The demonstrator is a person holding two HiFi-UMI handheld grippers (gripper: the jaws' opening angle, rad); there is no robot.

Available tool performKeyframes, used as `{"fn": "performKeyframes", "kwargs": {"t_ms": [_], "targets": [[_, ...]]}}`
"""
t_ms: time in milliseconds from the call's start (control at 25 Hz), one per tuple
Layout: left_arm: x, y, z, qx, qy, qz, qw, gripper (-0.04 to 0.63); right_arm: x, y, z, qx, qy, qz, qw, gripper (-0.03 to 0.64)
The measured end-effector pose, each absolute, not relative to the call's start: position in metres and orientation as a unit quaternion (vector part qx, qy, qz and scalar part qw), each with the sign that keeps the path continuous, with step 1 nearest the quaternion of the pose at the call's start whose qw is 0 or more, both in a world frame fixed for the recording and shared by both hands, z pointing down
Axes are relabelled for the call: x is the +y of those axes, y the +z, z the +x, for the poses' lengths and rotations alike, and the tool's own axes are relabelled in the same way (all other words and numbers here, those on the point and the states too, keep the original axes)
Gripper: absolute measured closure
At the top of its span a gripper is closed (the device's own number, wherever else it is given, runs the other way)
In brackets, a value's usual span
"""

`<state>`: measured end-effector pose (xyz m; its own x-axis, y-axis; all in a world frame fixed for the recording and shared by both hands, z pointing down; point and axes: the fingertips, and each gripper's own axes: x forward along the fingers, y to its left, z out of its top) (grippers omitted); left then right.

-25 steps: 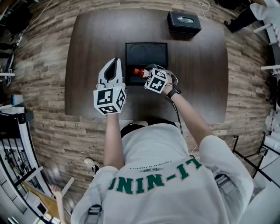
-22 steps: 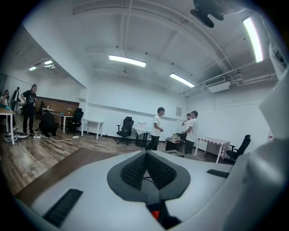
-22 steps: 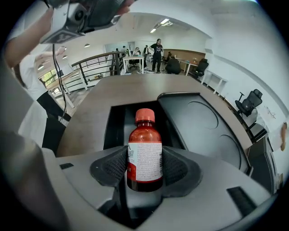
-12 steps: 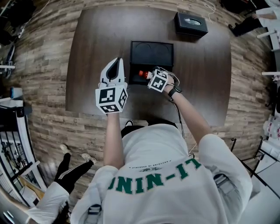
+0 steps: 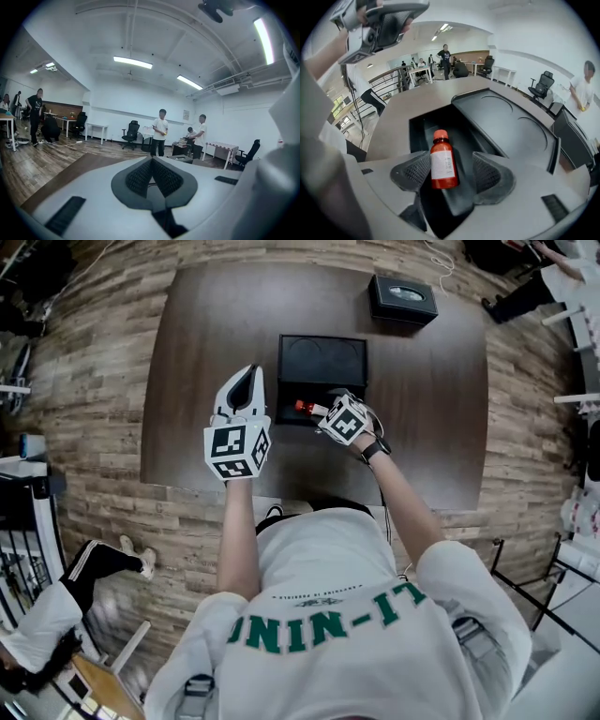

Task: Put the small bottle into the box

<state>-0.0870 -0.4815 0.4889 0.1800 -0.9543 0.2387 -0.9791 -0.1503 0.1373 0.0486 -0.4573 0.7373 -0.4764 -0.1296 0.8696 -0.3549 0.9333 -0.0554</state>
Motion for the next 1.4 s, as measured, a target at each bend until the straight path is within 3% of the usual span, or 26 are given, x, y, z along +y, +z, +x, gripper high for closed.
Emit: {"fn": "performKeyframes", "kwargs": {"t_ms": [400, 640, 1000, 1160, 1400], "targets": [[-0.489, 0.470, -0.077, -0.622, 0.038, 0.773, 0.117, 0.584, -0.485, 0.643, 0.085, -0.863, 0.145, 0.342, 0.342, 0.328], [-0.498, 0.452, -0.072, -0.620, 0.030, 0.776, 0.112, 0.584, -0.501, 0.574, 0.112, -0.857, 0.156, 0.422, 0.252, 0.364], [-0.506, 0.418, -0.058, -0.612, 0.037, 0.785, 0.090, 0.584, -0.519, 0.449, 0.121, -0.861, 0.079, 0.480, 0.149, 0.508], [-0.506, 0.400, -0.055, -0.611, 0.029, 0.788, 0.072, 0.584, -0.520, 0.408, 0.118, -0.861, 0.052, 0.493, 0.113, 0.535], [-0.499, 0.371, -0.049, -0.622, 0.016, 0.782, 0.041, 0.584, -0.512, 0.378, 0.124, -0.853, 0.023, 0.510, 0.110, 0.601]]}}
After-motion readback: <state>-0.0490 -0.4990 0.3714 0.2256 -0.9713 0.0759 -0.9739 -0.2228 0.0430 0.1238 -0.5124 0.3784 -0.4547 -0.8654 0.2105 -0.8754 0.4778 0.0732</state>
